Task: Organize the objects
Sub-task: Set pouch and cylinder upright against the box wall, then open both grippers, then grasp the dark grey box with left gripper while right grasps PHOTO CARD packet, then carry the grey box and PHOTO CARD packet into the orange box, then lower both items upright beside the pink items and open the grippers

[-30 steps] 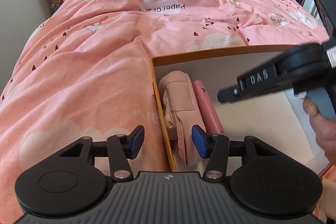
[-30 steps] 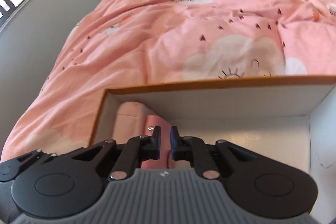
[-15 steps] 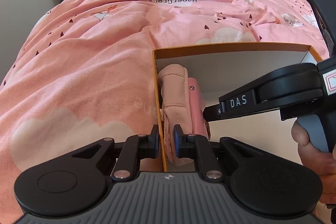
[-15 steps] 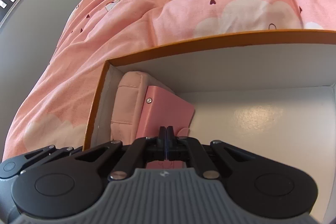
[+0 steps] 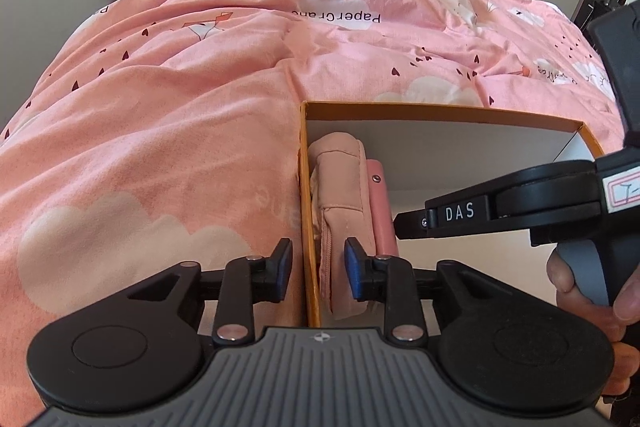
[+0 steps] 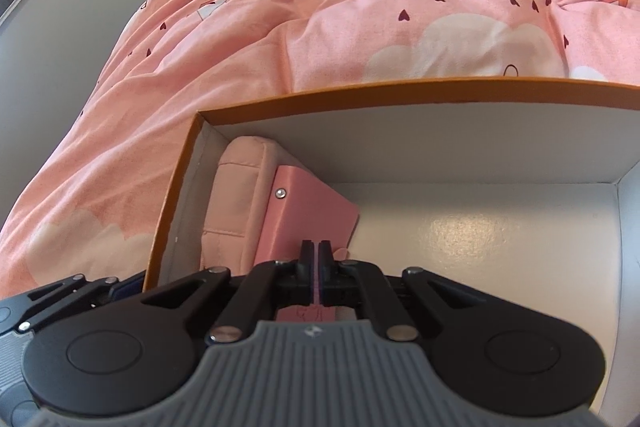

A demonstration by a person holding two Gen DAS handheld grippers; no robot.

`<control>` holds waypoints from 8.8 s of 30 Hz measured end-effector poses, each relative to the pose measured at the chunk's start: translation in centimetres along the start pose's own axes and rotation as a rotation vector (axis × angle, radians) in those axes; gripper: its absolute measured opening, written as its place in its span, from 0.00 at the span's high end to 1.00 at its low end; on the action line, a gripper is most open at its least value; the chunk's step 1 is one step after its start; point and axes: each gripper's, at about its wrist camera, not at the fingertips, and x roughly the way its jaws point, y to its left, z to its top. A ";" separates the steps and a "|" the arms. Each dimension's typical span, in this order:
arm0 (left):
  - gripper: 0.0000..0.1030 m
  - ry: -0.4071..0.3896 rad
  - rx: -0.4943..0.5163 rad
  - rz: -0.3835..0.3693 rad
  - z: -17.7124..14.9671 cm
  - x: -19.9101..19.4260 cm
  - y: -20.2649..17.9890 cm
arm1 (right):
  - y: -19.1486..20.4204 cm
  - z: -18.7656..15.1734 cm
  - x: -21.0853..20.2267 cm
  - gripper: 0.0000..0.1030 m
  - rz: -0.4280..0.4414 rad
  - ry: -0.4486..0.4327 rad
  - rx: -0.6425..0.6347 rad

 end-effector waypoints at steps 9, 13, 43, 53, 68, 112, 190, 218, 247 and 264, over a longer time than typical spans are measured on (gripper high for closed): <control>0.63 -0.039 -0.021 -0.030 0.3 -1.9 0.5 | -0.6 0.0 -0.3 0.94 -0.022 -0.007 0.008; 0.63 -0.044 -0.006 -0.026 0.2 -2.7 0.2 | -0.8 0.0 -0.7 0.92 -0.025 -0.008 0.010; 0.37 0.183 0.163 -0.157 -10.3 -8.3 -5.4 | -1.3 -15.9 -15.6 0.79 -0.035 -0.146 -0.069; 0.29 0.246 0.147 -0.144 -12.0 -5.6 -6.4 | -2.6 -17.9 -13.2 0.79 -0.036 -0.060 0.009; 0.51 0.335 0.055 -0.142 -12.3 -3.8 -5.3 | -2.4 -18.0 -12.5 0.75 -0.037 -0.032 -0.009; 0.62 0.232 -0.073 -0.135 -10.4 -5.8 -0.7 | 2.8 -18.6 -3.7 0.67 -0.126 0.273 -0.207; 0.62 0.079 0.129 -0.137 2.6 3.9 -6.1 | -6.3 -2.4 -5.4 0.77 0.009 -0.038 0.076; 0.39 -0.012 0.170 -0.078 3.7 3.3 -6.7 | -7.8 -1.5 -4.0 0.77 -0.003 -0.053 0.141; 0.37 0.019 0.387 -0.117 1.5 1.9 -5.4 | -3.3 1.1 -1.3 0.77 -0.084 -0.039 -0.012; 0.37 0.000 0.452 -0.115 1.2 1.1 -5.7 | -3.9 1.7 0.3 0.73 -0.030 0.003 0.040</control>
